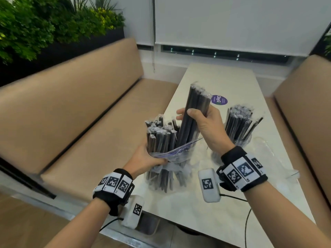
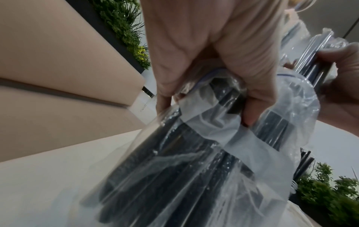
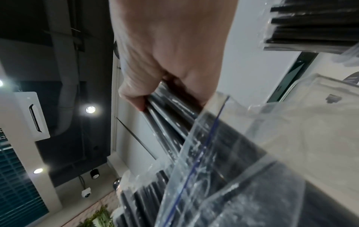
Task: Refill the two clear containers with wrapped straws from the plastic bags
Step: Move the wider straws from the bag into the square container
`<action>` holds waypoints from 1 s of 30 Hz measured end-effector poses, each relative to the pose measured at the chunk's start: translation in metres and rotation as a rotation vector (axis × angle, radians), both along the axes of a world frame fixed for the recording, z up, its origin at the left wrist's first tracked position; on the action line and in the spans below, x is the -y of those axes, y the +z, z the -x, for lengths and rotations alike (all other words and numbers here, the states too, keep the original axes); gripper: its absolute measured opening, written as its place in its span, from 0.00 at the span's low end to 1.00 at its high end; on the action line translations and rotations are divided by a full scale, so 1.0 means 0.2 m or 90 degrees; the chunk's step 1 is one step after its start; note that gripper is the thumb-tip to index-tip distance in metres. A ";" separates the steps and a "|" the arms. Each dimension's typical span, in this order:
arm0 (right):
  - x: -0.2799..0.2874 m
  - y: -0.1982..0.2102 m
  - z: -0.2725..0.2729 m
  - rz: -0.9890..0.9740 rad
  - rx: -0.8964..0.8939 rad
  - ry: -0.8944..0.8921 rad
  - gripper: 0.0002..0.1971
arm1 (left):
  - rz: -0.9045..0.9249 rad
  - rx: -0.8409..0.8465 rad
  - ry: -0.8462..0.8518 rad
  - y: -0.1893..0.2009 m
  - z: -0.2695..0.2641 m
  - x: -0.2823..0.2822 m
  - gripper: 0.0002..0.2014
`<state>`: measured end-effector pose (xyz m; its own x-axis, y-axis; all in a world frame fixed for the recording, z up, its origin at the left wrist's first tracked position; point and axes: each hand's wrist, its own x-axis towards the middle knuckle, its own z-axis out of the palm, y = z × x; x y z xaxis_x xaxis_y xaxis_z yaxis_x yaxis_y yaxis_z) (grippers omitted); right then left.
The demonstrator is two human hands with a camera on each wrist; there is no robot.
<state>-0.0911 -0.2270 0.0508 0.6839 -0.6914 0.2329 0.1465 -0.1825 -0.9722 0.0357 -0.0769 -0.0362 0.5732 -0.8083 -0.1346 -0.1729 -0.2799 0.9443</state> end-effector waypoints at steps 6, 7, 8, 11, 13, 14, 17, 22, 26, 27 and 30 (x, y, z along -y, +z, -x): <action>0.07 0.08 -0.07 -0.040 0.005 -0.017 0.10 | -0.019 -0.044 -0.014 0.00 0.00 0.03 0.16; 0.09 0.10 -0.07 -0.039 0.001 -0.020 0.07 | -0.019 -0.056 -0.016 -0.01 -0.01 0.03 0.17; 0.10 0.12 -0.07 -0.038 0.003 -0.022 0.03 | -0.021 -0.066 -0.022 -0.01 -0.02 0.03 0.19; 0.17 0.25 -0.06 -0.050 0.040 -0.063 0.05 | -0.039 -0.077 -0.028 -0.03 -0.04 0.03 0.28; 0.24 0.40 -0.05 -0.026 0.110 -0.112 0.04 | -0.039 -0.075 -0.022 -0.04 -0.06 0.02 0.23; 0.27 0.48 -0.03 -0.014 0.166 -0.138 0.04 | -0.034 -0.074 -0.017 -0.05 -0.07 0.01 0.21; 0.35 0.67 0.01 0.013 0.306 -0.213 0.06 | -0.023 -0.082 0.006 -0.05 -0.08 -0.01 0.23; 0.38 0.50 -0.15 0.182 0.159 -0.386 0.12 | -0.010 -0.095 0.018 -0.06 -0.11 -0.03 0.24; 0.32 0.12 -0.26 0.174 0.038 -0.383 0.13 | -0.019 -0.093 0.023 -0.08 -0.11 -0.05 0.31; 0.31 0.05 -0.26 0.153 0.018 -0.391 0.12 | -0.024 -0.093 0.026 -0.09 -0.11 -0.05 0.33; 0.33 -0.07 -0.27 0.051 -0.074 -0.400 0.15 | -0.028 -0.101 0.041 -0.10 -0.11 -0.07 0.36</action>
<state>-0.0367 -0.2921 0.0376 0.1787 -0.9518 0.2492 -0.1170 -0.2720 -0.9552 0.0586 -0.0631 -0.0561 0.5923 -0.7620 -0.2618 -0.0037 -0.3274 0.9449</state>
